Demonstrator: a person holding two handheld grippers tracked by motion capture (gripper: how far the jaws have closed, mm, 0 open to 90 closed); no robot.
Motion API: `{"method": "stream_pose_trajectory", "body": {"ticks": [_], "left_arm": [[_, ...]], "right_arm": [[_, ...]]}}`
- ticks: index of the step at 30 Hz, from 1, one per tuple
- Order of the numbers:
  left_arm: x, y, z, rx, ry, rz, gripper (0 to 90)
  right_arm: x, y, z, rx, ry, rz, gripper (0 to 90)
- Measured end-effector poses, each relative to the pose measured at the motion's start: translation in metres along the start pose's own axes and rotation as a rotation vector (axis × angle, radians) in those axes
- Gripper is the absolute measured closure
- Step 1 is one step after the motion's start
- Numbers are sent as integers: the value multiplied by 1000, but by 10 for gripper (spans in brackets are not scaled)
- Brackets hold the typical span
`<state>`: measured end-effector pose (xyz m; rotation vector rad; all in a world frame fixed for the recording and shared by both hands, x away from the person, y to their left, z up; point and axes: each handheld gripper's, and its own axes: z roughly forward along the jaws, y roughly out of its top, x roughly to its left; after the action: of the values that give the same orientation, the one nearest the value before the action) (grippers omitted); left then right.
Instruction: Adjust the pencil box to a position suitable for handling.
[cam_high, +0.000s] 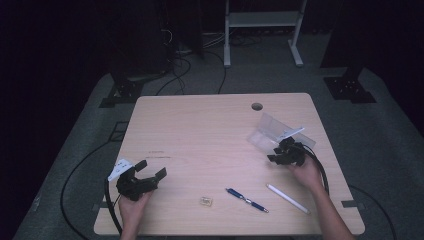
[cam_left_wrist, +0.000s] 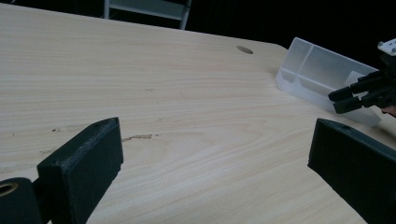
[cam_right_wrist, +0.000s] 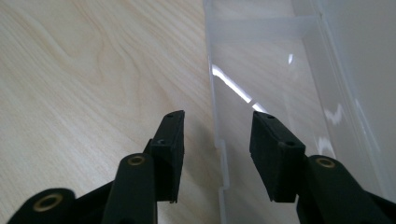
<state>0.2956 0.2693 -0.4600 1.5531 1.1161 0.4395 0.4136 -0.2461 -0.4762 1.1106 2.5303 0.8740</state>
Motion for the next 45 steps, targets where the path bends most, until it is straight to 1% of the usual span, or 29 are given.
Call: {"method": "stream_pose_trajectory", "body": {"ticks": [1, 3, 4, 5, 6, 9, 13, 14, 19, 20, 23, 24, 25, 27, 31, 45], "left_arm": [[0, 0, 0, 0, 0, 0, 21], [0, 0, 0, 0, 1, -1, 21], [0, 0, 0, 0, 1, -1, 21], [0, 0, 0, 0, 1, -1, 21], [0, 0, 0, 0, 1, -3, 21], [0, 0, -1, -3, 2, -5, 21], [0, 0, -1, -5, 2, -7, 21], [0, 0, -1, -5, 1, -7, 21], [0, 0, 0, -7, -1, -11, 21], [0, 0, -1, -9, 0, -12, 21], [0, 0, 0, -9, -2, -15, 21], [0, 0, 0, -9, -2, -14, 21], [0, 0, 0, -9, -2, -14, 21], [0, 0, -1, -9, -2, -11, 21], [1, 0, -1, -13, -2, -14, 21], [1, 0, -1, -13, -7, -20, 21]], "right_arm": [[0, 0, 0, 0, 0, 0, 558], [0, 0, 1, 12, -9, -13, 599], [0, -1, 2, 16, -5, -5, 629], [0, -1, 2, 16, -5, -5, 629], [-1, -1, 2, 20, -11, -20, 656], [-1, -1, 2, 20, -12, -18, 661], [0, 0, 2, 22, -17, -26, 686], [-1, -1, 2, 22, -21, -35, 706], [-2, -1, 1, 22, -20, -41, 728], [-2, -2, 1, 19, -18, -50, 749], [-3, -2, 1, 19, -15, -56, 769], [-2, -2, 1, 16, -10, -67, 797], [-2, -2, 1, 16, -10, -67, 797], [-1, -1, 2, 18, -6, -81, 833], [-1, -1, 2, 19, -3, -88, 849], [2, -1, -1, 19, -21, -134, 864]]}}
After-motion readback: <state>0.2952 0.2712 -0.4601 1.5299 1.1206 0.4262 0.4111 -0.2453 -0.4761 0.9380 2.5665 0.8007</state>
